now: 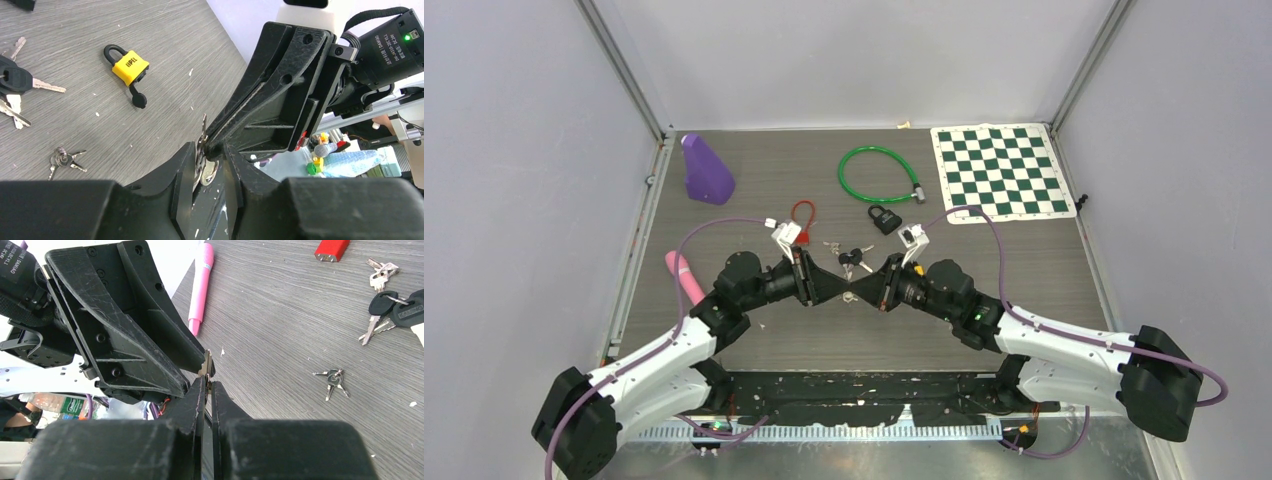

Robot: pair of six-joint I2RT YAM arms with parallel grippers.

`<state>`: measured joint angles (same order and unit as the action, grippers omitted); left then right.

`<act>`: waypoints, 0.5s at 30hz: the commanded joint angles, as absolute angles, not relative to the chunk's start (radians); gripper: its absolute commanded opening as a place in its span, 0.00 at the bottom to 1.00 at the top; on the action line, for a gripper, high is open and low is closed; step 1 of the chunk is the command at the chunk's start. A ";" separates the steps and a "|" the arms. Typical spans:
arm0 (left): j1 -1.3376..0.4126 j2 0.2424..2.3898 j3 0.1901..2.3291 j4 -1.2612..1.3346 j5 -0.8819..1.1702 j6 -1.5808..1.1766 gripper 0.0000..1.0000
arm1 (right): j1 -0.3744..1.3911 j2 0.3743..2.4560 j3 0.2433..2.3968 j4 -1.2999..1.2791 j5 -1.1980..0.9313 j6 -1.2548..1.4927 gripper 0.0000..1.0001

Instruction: Unlock with the key

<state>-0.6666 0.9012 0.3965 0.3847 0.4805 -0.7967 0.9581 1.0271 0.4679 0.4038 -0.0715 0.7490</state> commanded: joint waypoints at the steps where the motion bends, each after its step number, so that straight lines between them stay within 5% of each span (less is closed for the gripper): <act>1: -0.669 0.890 0.388 0.453 0.471 -0.782 0.30 | 0.956 1.012 0.467 0.477 -0.076 0.767 0.05; 11: -0.670 0.862 0.365 0.460 0.454 -0.781 0.01 | 0.956 1.014 0.453 0.510 -0.081 0.780 0.05; 15: -0.669 0.853 0.363 0.462 0.451 -0.779 0.00 | 0.955 1.014 0.449 0.521 -0.085 0.785 0.05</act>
